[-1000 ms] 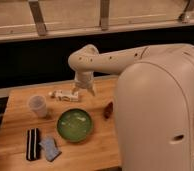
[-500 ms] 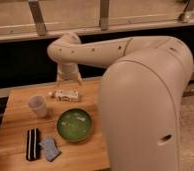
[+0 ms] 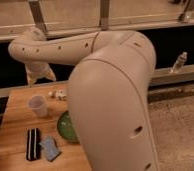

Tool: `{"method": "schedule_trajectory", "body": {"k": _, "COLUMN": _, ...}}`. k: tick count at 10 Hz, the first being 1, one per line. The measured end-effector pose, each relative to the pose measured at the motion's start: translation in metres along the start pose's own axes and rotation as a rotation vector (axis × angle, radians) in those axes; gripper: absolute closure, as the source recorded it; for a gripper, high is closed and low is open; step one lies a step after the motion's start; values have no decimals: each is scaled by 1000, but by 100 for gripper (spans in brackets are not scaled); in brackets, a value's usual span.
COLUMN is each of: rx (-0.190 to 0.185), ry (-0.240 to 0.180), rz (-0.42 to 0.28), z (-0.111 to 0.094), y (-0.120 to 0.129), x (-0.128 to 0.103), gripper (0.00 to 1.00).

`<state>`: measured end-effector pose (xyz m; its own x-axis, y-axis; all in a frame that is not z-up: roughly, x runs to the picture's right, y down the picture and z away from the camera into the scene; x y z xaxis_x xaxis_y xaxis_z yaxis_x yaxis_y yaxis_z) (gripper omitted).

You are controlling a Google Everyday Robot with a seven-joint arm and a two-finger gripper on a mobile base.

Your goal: Place the ceramic cup in the ceramic bowl

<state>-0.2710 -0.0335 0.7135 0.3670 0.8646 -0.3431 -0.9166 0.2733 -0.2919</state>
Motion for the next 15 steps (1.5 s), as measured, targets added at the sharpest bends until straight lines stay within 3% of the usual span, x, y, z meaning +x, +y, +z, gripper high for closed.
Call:
{"method": "schedule_trajectory", "body": {"k": 2, "rx": -21, "ry": 25, "rz": -8, "z": 27, "y": 7, "x": 4, "gripper": 34}}
{"method": "schedule_trajectory", "body": {"k": 5, "rx": -65, "ry": 80, "rz": 24, "z": 73, "y": -9, "x": 14, "gripper": 34}}
{"method": "schedule_trajectory", "body": {"k": 11, "rx": -143, "ry": 222, "rz": 75, "z": 148, "y": -13, "x": 37, "gripper": 34}}
{"method": "schedule_trajectory", "body": {"k": 12, "rx": -151, "ry": 241, "rz": 75, "z": 155, "y": -12, "x": 40, "gripper": 36}}
{"method": "schedule_trajectory", "body": {"k": 15, "rx": -174, "ry": 266, "rz": 43, "z": 158, "y": -4, "x": 50, "gripper": 64}}
